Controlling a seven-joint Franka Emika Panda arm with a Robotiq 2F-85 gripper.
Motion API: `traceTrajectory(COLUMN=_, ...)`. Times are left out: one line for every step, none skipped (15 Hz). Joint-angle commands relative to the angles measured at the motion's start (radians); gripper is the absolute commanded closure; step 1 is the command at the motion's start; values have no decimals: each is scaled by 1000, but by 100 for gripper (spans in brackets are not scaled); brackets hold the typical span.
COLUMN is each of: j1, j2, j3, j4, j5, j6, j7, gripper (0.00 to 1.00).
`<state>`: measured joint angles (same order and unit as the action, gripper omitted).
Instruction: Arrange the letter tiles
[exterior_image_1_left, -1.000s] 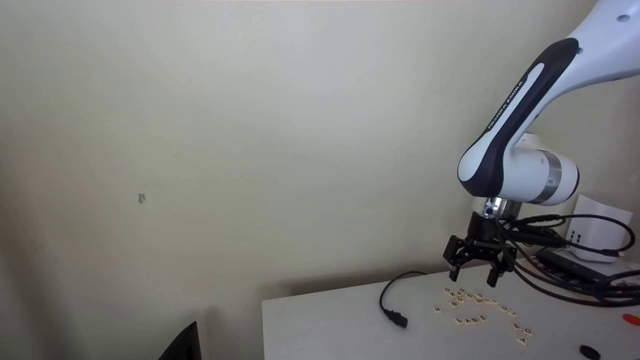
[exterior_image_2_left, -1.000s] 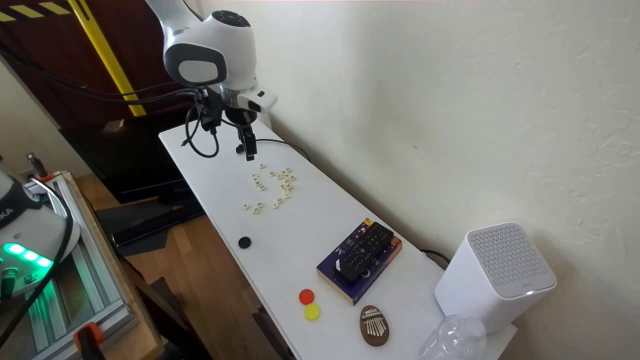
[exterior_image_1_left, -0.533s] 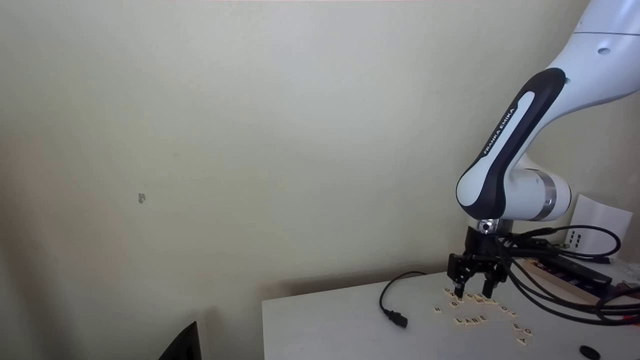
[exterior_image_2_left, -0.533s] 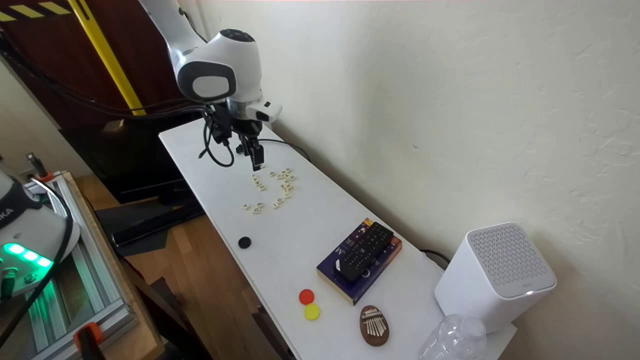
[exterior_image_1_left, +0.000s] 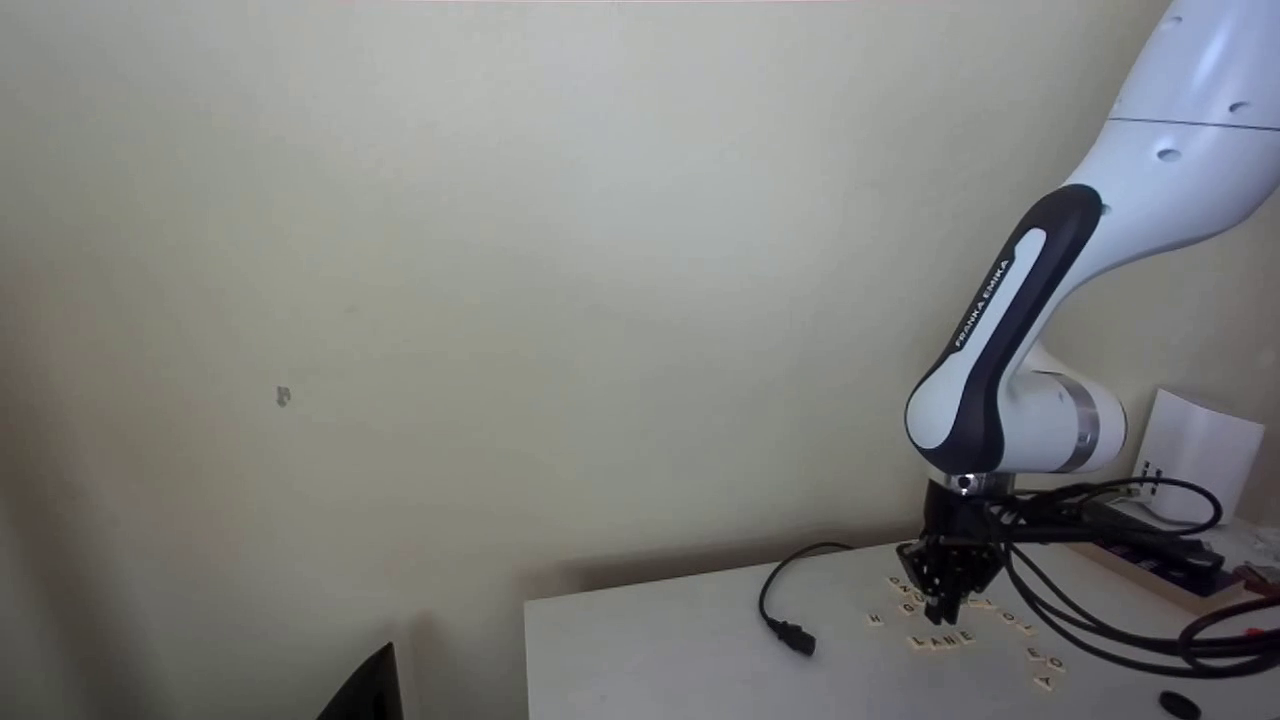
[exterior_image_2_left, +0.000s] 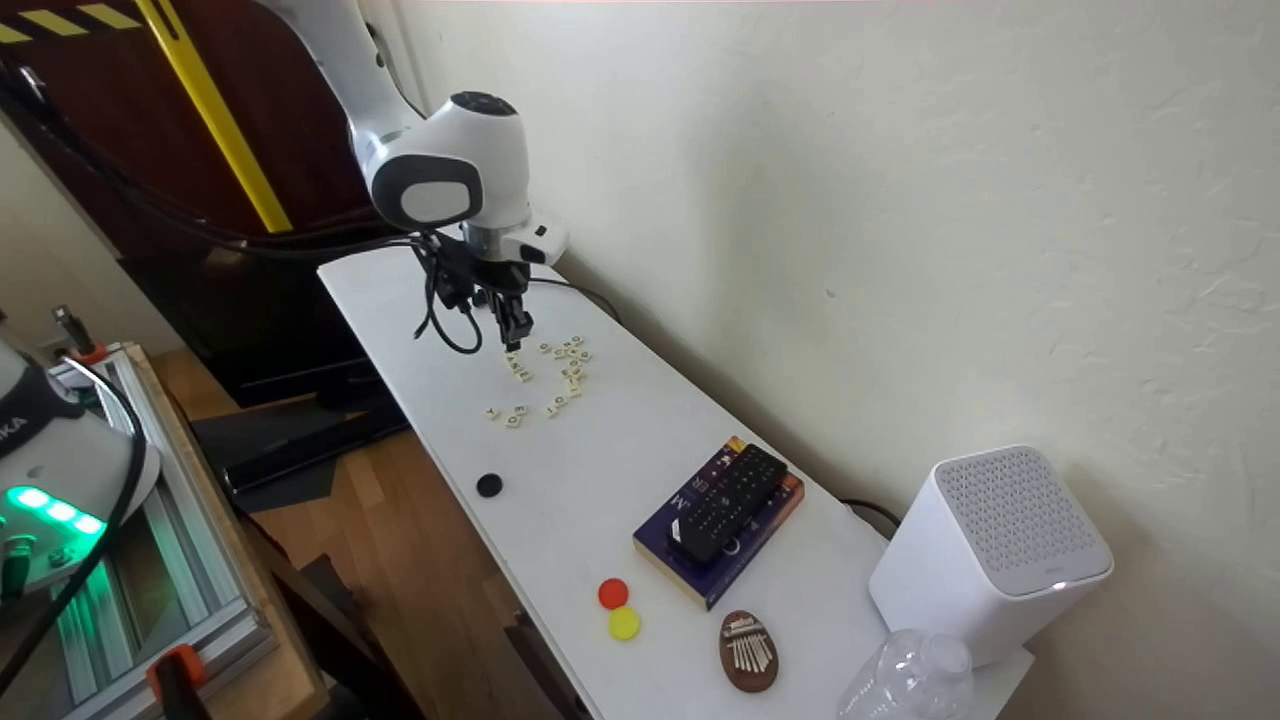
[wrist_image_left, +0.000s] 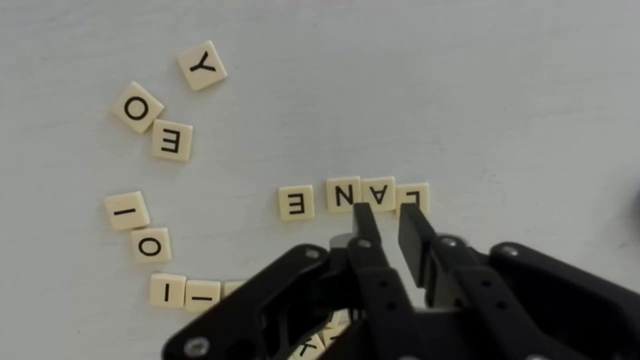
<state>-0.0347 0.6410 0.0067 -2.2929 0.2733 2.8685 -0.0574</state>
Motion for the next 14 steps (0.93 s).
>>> traceTrajectory(j1=-24, j2=42, j3=11, j4=31, j5=-55, j6=0, j7=18, gripper=100)
traceTrajectory(j1=-25, j2=45, j3=9, j4=32, j5=-61, j6=-2, j7=18, gripper=100)
traceTrajectory(j1=-23, j2=48, j3=5, j4=33, j5=-68, j6=-6, j7=20, gripper=100)
traceTrajectory(j1=-25, j2=48, j3=4, j4=32, j5=-71, j6=-9, j7=21, gripper=100)
traceTrajectory(j1=-25, j2=55, j3=4, j4=36, j5=-74, j6=-6, j7=21, gripper=100)
traceTrajectory(j1=-27, j2=59, j3=4, j4=39, j5=-77, j6=-6, j7=21, gripper=100)
traceTrajectory(j1=-29, j2=62, j3=5, j4=41, j5=-79, j6=-2, j7=21, gripper=100)
traceTrajectory(j1=-34, j2=67, j3=10, j4=46, j5=-77, j6=2, j7=21, gripper=100)
traceTrajectory(j1=-36, j2=72, j3=11, j4=52, j5=-76, j6=2, j7=21, gripper=100)
traceTrajectory(j1=-37, j2=77, j3=11, j4=58, j5=-77, j6=1, j7=22, gripper=100)
traceTrajectory(j1=-38, j2=81, j3=12, j4=63, j5=-77, j6=-1, j7=22, gripper=100)
traceTrajectory(j1=-39, j2=86, j3=12, j4=69, j5=-77, j6=-7, j7=21, gripper=100)
traceTrajectory(j1=-39, j2=90, j3=12, j4=73, j5=-79, j6=-11, j7=20, gripper=100)
traceTrajectory(j1=-38, j2=94, j3=11, j4=77, j5=-79, j6=-14, j7=21, gripper=100)
